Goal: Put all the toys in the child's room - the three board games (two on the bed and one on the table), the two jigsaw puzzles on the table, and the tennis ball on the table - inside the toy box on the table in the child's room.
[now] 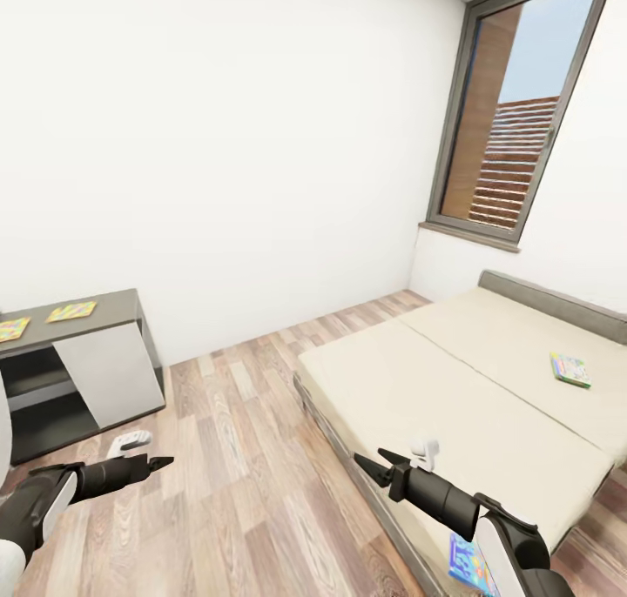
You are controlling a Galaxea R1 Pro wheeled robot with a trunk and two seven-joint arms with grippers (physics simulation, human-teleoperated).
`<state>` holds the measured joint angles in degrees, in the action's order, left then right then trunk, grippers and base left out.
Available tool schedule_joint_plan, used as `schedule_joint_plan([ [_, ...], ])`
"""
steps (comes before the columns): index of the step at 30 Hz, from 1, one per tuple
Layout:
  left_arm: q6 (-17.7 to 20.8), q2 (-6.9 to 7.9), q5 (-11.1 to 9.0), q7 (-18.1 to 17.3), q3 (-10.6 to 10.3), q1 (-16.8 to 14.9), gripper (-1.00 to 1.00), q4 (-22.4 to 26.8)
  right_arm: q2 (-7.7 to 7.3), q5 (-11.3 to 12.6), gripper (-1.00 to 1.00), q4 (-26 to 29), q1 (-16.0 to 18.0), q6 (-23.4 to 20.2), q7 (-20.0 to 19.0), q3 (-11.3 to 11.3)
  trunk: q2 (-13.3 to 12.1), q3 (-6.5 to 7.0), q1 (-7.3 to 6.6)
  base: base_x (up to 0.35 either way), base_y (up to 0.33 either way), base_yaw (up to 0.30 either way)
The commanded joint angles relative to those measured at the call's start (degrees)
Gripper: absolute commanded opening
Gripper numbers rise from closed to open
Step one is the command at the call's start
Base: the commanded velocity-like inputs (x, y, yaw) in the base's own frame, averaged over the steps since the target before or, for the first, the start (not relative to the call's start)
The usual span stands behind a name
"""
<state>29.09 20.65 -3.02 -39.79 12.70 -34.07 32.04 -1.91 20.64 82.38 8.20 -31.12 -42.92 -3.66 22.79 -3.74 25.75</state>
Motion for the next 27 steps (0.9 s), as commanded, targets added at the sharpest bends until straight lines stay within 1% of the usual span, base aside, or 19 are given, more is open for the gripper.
schedule_joint_plan([
  [1, 0.5, 0.0, -0.3, -0.1, 0.1, 0.0, 1.0, 0.0, 0.0, 0.4, 1.0, 0.0, 0.1, -0.4, -0.1, 0.0, 0.1, -0.1, 0.04, 0.0, 0.002, -0.263],
  [27, 0.5, 0.0, -0.3, -0.1, 0.1, 0.0, 1.0, 0.0, -0.02, 0.4, 1.0, 0.0, 0.1, -0.4, -0.1, -0.1, 0.1, 0.8, 0.04, 0.0, 0.004, -0.263],
])
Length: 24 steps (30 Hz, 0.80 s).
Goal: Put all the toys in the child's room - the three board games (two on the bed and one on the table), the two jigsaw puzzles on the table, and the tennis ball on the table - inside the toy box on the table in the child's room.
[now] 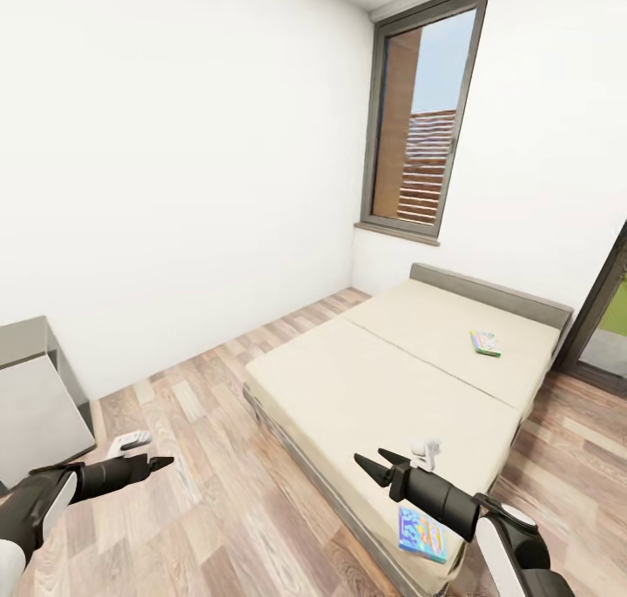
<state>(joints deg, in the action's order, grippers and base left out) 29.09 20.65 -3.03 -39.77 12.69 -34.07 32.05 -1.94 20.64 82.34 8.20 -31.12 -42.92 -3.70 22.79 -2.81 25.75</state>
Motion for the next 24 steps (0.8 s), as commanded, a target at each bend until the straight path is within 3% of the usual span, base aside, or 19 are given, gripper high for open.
schedule_joint_plan([
  [1, 0.5, 0.0, -0.3, -0.1, 0.1, 0.0, 1.0, 0.0, 0.0, 0.4, 1.0, 0.0, 0.1, -0.4, -0.1, 0.0, 0.1, -0.1, 0.04, 0.0, 0.059, -0.263],
  [15, 0.5, 0.0, -0.3, -0.1, 0.1, 0.0, 1.0, 0.0, 0.03, 0.4, 1.0, -0.1, 0.1, -0.4, 0.0, -0.1, 0.1, 0.37, 0.04, 0.0, 0.211, -0.254],
  [24, 0.5, 0.0, -0.3, -0.1, 0.1, 0.0, 1.0, 0.0, 0.02, 0.7, 1.0, 0.0, 0.1, -0.4, 0.0, -0.4, 0.1, 0.47, 0.04, 0.0, 0.283, -0.073],
])
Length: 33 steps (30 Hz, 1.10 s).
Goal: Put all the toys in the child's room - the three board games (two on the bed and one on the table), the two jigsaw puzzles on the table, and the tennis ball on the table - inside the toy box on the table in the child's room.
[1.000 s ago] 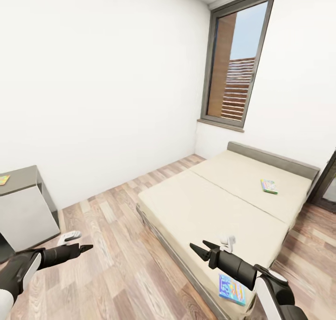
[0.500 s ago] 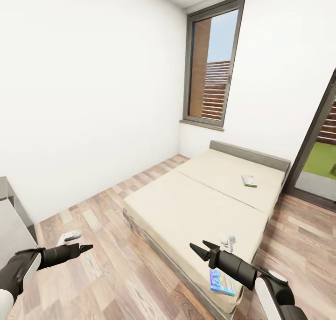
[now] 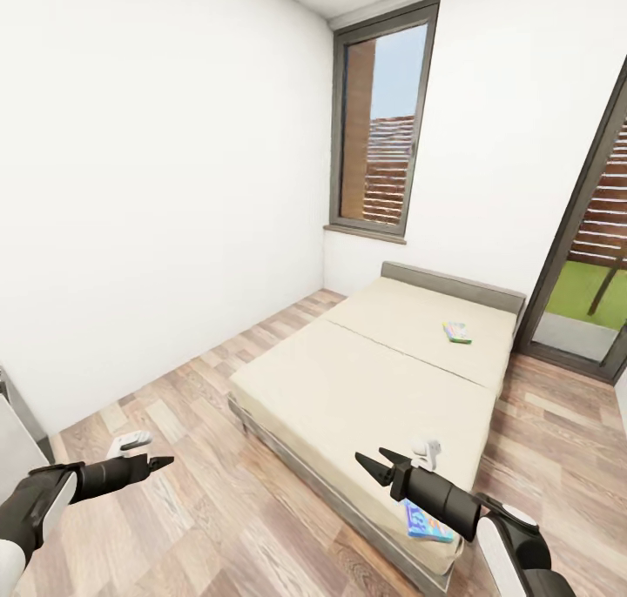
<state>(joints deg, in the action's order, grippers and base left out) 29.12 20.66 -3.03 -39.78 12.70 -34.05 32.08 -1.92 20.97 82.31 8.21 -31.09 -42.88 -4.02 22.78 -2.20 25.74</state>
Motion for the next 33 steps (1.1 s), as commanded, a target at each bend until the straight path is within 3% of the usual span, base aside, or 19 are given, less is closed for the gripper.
schedule_joint_plan([
  [1, 0.5, -0.02, -0.3, -0.1, 0.1, 0.0, 1.0, 0.0, 0.02, 0.4, 1.0, 0.0, 0.1, -0.4, -0.1, -0.1, 0.1, -0.14, 0.04, 0.0, 0.287, -0.02],
  [19, 0.5, -0.01, -0.3, -0.1, 0.1, 0.0, 1.0, 0.0, -0.01, 0.5, 1.0, 0.0, 0.1, -0.5, 0.0, -0.3, 0.1, -1.39, 0.04, 0.0, 0.282, -0.042],
  [33, 0.5, -0.01, -0.3, -0.1, 0.1, 0.0, 1.0, 0.0, 0.01, 0.5, 1.0, 0.0, 0.1, -0.5, 0.0, -0.3, 0.1, -2.6, 0.04, 0.0, 0.063, -0.12],
])
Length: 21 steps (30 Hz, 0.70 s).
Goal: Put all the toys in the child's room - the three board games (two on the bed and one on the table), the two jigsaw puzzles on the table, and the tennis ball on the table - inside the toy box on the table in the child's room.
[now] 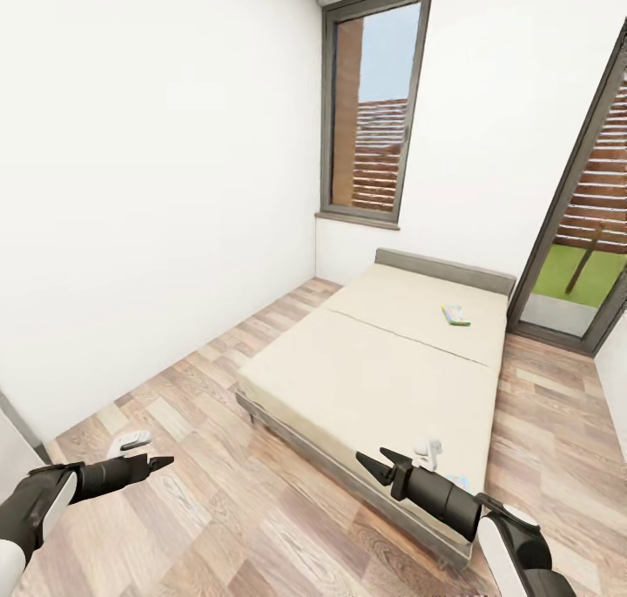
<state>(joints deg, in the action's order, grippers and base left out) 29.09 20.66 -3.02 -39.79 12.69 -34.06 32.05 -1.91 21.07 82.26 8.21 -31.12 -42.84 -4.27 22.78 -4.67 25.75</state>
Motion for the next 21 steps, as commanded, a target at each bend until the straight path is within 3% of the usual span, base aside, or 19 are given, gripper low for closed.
schedule_joint_plan([
  [1, 0.5, -0.01, -0.3, -0.1, 0.1, 0.0, 1.0, 0.0, 0.01, 0.4, 1.0, 0.0, 0.1, -0.4, -0.1, 0.0, 0.1, -0.22, 0.03, 0.0, 0.008, -0.13],
  [12, 0.5, -0.01, -0.3, 0.0, 0.1, 0.0, 1.0, 0.0, 0.02, 0.4, 1.0, -0.7, 0.1, -0.4, -0.1, 0.0, 0.1, -1.11, 0.03, 0.0, 0.003, -0.143],
  [21, 0.5, -0.02, -0.3, 0.0, 0.1, 0.0, 1.0, 0.0, -0.01, 0.4, 1.0, -0.9, 0.1, -0.4, -0.1, 0.0, 0.1, -1.3, 0.03, 0.0, 0.0, -0.244],
])
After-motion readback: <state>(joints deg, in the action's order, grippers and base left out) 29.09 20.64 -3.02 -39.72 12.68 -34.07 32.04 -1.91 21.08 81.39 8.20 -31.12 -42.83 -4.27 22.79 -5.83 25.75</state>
